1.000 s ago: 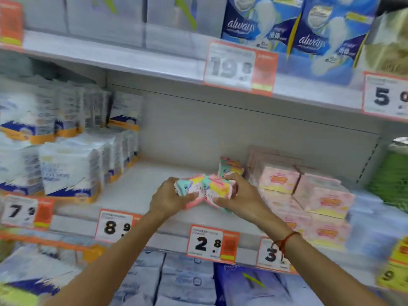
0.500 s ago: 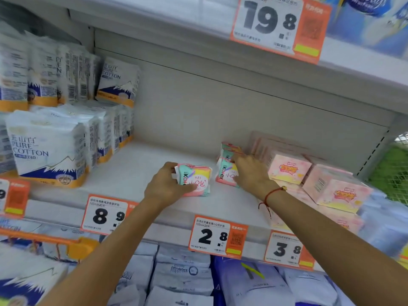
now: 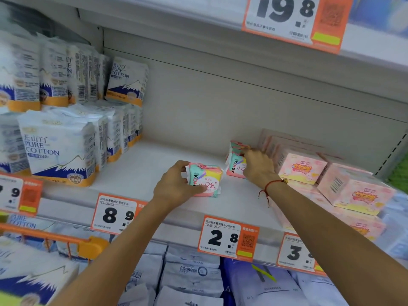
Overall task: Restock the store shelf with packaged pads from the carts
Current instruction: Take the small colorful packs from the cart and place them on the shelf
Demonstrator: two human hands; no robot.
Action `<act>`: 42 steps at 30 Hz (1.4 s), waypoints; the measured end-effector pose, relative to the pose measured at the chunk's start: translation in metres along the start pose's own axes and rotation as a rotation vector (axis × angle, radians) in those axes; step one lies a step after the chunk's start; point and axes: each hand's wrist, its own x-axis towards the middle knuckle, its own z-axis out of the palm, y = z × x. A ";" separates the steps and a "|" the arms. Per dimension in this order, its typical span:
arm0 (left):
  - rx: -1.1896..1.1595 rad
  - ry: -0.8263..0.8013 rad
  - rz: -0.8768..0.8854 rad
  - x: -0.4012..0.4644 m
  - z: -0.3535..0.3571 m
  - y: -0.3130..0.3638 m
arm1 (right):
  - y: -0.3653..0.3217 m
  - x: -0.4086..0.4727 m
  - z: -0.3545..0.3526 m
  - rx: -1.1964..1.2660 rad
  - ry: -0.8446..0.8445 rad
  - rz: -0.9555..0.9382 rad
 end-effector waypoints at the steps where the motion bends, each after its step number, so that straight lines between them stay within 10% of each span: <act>1: -0.007 -0.004 0.003 0.000 0.000 0.000 | -0.001 0.000 -0.001 0.013 -0.004 0.000; 5: 0.004 0.002 0.009 0.001 -0.002 0.001 | -0.019 -0.006 -0.016 0.322 0.114 -0.099; 8: 0.038 0.002 0.000 0.001 -0.003 0.000 | -0.036 -0.029 -0.035 0.738 -0.229 -0.250; 10: 0.036 -0.009 0.004 0.001 -0.003 0.000 | -0.040 -0.044 -0.033 0.599 -0.396 -0.364; 22: 0.208 -0.175 0.065 -0.003 0.004 0.002 | 0.002 -0.067 -0.029 -0.076 -0.011 -0.310; 42: 0.274 -0.204 0.105 0.000 -0.005 0.009 | 0.000 -0.036 -0.027 0.029 -0.015 -0.187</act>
